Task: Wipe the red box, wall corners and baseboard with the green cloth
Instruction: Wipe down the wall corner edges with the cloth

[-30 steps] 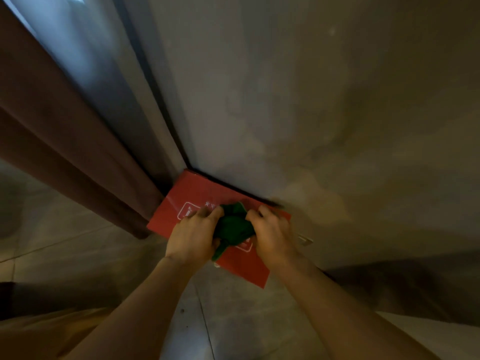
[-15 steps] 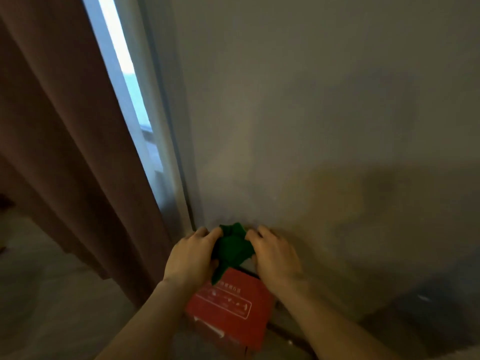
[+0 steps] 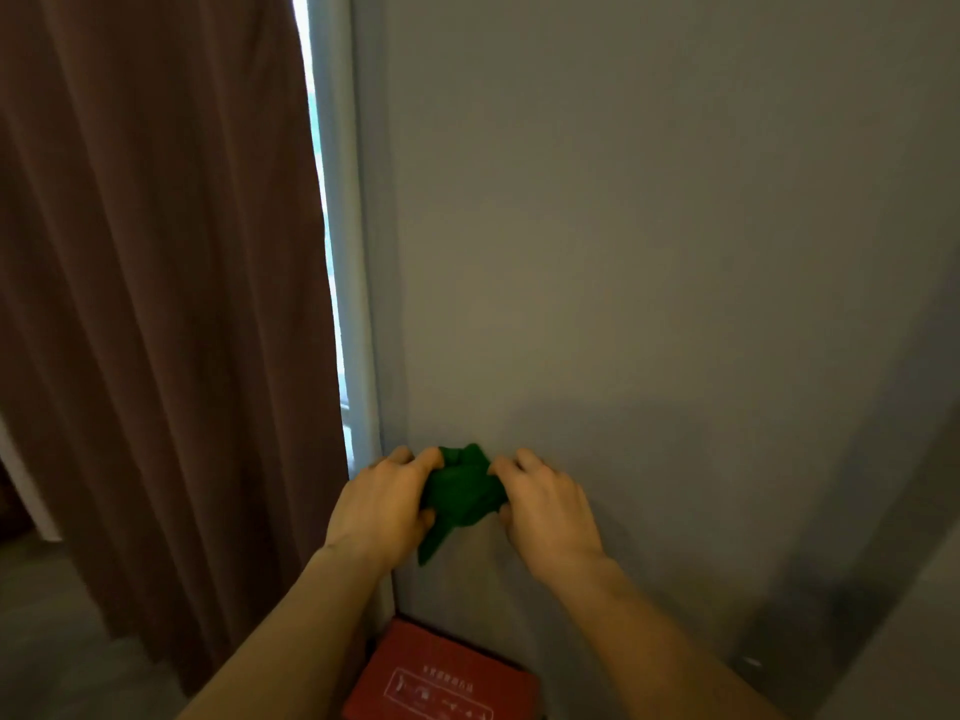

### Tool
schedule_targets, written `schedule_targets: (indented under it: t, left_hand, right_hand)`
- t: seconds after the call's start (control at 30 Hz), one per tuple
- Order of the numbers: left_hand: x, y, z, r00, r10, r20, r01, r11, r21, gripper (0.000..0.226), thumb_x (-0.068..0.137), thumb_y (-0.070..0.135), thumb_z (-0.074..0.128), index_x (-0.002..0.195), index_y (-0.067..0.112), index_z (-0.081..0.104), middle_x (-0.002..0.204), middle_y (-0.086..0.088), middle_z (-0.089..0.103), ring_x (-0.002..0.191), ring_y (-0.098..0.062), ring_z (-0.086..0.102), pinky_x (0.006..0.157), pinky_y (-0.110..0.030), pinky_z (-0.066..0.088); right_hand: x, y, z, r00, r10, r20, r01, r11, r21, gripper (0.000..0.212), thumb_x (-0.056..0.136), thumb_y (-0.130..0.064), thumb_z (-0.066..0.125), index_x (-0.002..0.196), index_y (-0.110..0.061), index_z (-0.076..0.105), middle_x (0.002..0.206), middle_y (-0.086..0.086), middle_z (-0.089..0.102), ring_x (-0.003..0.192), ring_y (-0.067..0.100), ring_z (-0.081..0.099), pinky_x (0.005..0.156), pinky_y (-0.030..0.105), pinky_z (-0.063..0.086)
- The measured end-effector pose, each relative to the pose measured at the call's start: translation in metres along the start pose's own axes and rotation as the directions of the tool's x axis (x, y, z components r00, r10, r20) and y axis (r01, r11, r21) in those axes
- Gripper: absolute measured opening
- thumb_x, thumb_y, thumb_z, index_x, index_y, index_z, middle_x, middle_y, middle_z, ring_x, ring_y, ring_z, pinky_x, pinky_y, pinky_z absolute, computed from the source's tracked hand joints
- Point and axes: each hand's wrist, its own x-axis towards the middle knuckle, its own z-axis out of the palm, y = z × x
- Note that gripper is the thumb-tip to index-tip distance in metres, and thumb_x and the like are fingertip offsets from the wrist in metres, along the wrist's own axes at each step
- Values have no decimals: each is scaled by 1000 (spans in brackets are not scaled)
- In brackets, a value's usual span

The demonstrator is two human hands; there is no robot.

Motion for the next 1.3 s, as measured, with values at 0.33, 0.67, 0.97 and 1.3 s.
schedule_targets:
  t: [0.33, 0.67, 0.97, 1.3]
  left_hand:
    - [-9, 32, -56, 991, 99, -93, -102, 995, -20, 42, 88, 28, 72, 124, 29, 50, 109, -3, 59, 94, -30, 63, 78, -44, 57]
    - [-25, 129, -77, 975, 180, -132, -182, 983, -4, 41, 88, 27, 71, 124, 26, 51, 108, -5, 60, 90, -33, 63, 74, -46, 55]
    - [-52, 278, -72, 947, 283, -150, -290, 957, -24, 40, 89, 25, 72, 122, 28, 50, 107, -4, 59, 88, -33, 63, 72, -46, 57]
    - [-93, 444, -54, 887, 430, -169, -447, 890, -85, 38, 88, 25, 71, 118, 30, 48, 105, -1, 59, 87, -31, 62, 70, -42, 54]
  right_hand:
    - [-25, -8, -70, 990, 18, -136, -28, 997, -67, 34, 87, -6, 61, 117, -19, 55, 108, 4, 54, 98, 27, 56, 71, 39, 49]
    - [-89, 43, -132, 978, 60, -202, -79, 993, -89, 34, 87, -5, 61, 118, -19, 54, 109, 5, 54, 98, 28, 56, 74, 40, 49]
    - [-197, 137, -207, 960, 114, -257, -157, 975, -155, 33, 86, -4, 60, 116, -17, 54, 107, 7, 55, 96, 30, 56, 69, 39, 45]
    - [-335, 229, -278, 920, 247, -303, -320, 921, -221, 31, 88, -4, 60, 115, -17, 54, 104, 6, 55, 89, 29, 58, 61, 34, 36]
